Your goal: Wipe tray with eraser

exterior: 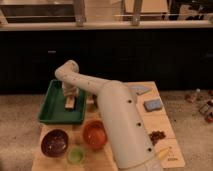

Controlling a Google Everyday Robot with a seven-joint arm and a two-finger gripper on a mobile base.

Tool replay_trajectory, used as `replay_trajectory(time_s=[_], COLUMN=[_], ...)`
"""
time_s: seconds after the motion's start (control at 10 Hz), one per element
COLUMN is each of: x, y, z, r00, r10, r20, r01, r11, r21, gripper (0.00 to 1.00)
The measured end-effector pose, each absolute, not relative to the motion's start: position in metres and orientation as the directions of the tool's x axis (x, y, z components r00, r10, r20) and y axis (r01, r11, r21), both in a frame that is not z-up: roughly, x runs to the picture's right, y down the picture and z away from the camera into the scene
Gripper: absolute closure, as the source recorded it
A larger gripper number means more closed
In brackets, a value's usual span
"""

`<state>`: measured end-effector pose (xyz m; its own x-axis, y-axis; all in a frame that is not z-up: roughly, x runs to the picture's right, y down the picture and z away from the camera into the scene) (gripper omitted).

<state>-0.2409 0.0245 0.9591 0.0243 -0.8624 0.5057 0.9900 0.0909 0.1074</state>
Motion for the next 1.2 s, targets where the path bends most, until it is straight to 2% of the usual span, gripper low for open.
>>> replay_trajectory(time_s=[0.3, 0.7, 1.2], x=[-0.274, -0.274, -0.215], y=[0.033, 0.068, 0.058], z=[0.954, 0.924, 0.942], r00=[-0.06, -0.159, -0.092], r10=[-0.852, -0.827, -0.836], r20=[0.521, 0.539, 0.541], r01=[0.986, 0.971, 0.989], r11=[0.032, -0.031, -0.014], r21=[0.167, 0.238, 0.147], gripper=[0.96, 0.96, 0.96])
